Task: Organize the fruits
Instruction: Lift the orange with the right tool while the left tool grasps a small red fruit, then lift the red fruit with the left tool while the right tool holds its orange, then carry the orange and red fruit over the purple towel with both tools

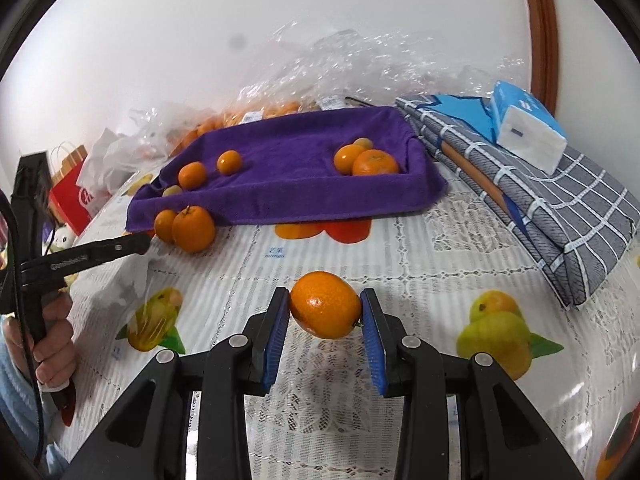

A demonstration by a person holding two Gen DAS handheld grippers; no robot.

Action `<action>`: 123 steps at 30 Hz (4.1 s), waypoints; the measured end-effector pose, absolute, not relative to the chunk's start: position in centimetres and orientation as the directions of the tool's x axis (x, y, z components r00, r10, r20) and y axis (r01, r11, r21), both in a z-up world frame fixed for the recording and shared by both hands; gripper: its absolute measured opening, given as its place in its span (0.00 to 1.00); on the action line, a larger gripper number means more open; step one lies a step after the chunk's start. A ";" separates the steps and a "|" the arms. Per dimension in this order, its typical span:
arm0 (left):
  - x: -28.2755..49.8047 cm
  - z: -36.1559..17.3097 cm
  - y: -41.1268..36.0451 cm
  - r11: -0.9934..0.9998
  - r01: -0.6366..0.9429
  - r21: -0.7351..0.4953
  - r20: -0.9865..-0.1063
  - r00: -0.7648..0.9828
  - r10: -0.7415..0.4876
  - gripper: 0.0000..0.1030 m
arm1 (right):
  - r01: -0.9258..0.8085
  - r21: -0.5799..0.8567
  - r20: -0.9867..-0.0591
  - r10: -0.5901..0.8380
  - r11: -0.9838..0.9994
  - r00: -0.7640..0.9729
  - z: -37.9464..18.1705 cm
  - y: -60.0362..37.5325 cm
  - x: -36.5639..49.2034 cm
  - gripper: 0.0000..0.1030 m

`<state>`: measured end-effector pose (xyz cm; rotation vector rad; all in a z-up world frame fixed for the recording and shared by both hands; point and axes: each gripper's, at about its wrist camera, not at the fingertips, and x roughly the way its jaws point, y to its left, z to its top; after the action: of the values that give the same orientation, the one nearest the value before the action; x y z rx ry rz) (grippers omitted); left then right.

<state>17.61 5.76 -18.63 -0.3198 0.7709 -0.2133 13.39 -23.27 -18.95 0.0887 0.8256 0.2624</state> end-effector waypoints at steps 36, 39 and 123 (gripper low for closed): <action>15.9 -17.4 6.7 0.935 0.029 -0.353 -0.567 0.788 -0.238 0.24 | -0.156 0.220 -0.689 0.267 0.963 0.674 -18.7 -24.4 13.1 0.35; 16.0 -17.5 6.6 0.936 0.032 -0.351 -0.572 0.784 -0.241 0.24 | -0.163 0.212 -0.688 0.266 0.963 0.675 -18.6 -24.2 13.1 0.35; 28.4 -11.4 6.3 0.969 0.035 -0.245 -0.620 0.763 -0.185 0.23 | -0.186 0.176 -0.635 0.256 0.967 0.729 -11.6 -24.3 27.9 0.35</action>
<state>28.44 6.26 -11.39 -0.2249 0.6944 -0.1207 27.90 -24.28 -11.58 0.1027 0.7140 0.2437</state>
